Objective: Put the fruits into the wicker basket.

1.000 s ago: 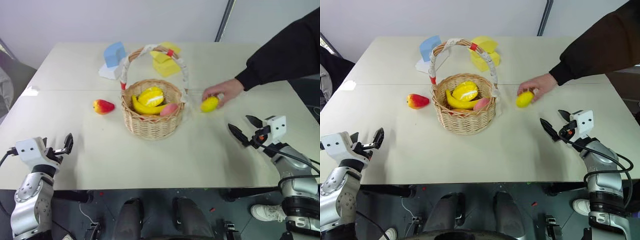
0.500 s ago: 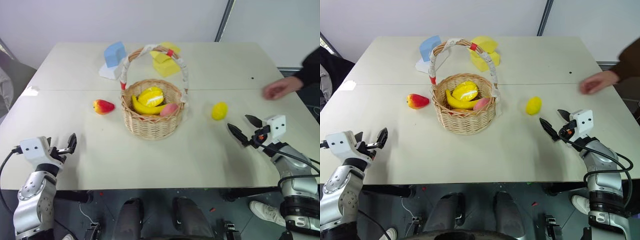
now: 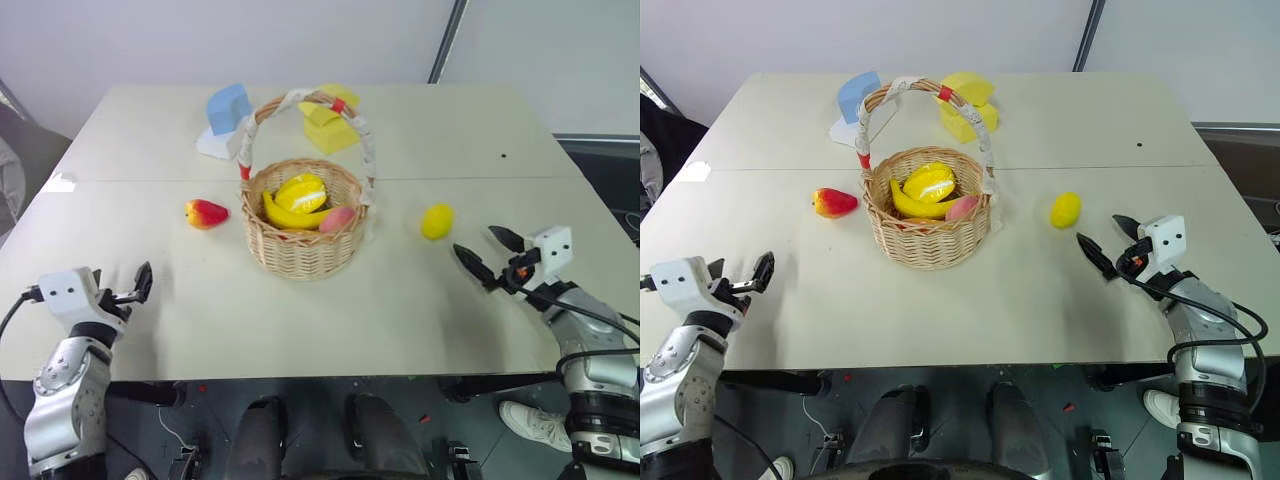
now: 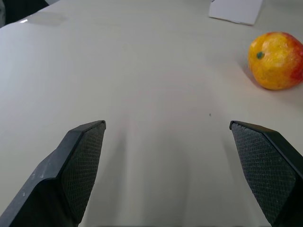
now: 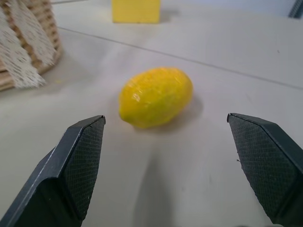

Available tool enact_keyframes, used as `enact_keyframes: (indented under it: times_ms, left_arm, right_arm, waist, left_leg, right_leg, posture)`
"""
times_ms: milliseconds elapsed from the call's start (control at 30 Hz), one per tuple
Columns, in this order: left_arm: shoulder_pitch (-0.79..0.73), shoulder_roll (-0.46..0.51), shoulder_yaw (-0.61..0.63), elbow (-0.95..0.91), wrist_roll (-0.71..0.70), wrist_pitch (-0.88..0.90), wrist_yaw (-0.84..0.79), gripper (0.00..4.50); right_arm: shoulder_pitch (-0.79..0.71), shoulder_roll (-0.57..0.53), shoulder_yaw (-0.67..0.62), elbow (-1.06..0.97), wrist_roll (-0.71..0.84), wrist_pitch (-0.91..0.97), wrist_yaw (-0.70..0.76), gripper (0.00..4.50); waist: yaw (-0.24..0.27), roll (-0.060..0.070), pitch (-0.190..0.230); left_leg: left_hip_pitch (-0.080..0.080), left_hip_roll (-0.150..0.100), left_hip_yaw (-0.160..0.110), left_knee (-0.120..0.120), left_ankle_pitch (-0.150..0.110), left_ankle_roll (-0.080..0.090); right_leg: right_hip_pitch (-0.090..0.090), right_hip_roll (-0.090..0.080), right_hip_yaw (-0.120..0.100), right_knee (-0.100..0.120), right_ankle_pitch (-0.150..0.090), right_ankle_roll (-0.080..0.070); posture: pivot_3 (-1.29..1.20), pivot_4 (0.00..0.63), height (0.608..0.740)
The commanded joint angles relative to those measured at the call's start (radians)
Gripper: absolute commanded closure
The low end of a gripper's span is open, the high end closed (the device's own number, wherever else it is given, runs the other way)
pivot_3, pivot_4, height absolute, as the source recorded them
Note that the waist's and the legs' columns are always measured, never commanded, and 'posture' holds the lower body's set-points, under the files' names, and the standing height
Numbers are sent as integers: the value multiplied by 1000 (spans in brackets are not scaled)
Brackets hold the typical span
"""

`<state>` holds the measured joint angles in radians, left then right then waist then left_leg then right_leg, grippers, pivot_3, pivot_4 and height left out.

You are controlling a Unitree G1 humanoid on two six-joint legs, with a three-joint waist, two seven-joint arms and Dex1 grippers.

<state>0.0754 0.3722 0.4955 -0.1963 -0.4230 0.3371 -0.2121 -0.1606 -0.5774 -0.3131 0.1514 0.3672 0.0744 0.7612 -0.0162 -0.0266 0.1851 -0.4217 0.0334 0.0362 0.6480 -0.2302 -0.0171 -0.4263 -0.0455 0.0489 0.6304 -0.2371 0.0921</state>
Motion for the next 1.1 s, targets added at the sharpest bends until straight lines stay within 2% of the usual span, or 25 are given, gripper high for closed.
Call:
enact_keyframes:
  times_ms: [33,233,400,600,900,1100]
  left_arm:
    - [-41,18,-1,-34,4,20,23,0]
    - [-164,37,-20,-53,-11,126,68,0]
    - [-310,63,-91,-40,37,242,132,0]
    - [-474,87,-205,33,64,352,108,0]
    - [-647,95,-312,239,143,416,83,0]
    - [-678,79,-355,308,170,455,58,0]
  right_arm:
    - [-25,-33,28,-91,19,35,34,179]
    - [-56,-101,50,-274,106,184,102,179]
    - [-69,-183,55,-460,249,372,158,179]
    - [-174,-227,89,-655,425,552,145,179]
    - [-247,-186,179,-744,444,589,86,179]
    - [-246,-175,194,-761,440,586,69,179]
  waist:
    - [0,0,0]
    - [3,0,0]
    - [4,-1,0]
    - [0,-1,0]
    - [4,-1,0]
    - [4,-1,0]
  left_leg:
    - [0,0,0,0,0,0]
    - [0,0,0,0,0,0]
    - [0,-1,-1,1,0,0]
    - [0,-1,-2,1,0,0]
    - [-2,-1,-2,1,0,0]
    - [-2,-1,-3,1,0,0]
  right_leg:
    - [0,0,0,0,0,0]
    - [0,0,0,0,0,0]
    - [1,0,0,0,0,1]
    - [0,1,0,0,1,2]
    - [0,1,-1,0,2,3]
    - [0,0,-1,0,2,4]
  posture:
    - [0,150,740]
    - [0,150,740]
    - [0,150,740]
    - [0,150,740]
    - [0,150,740]
    - [0,150,740]
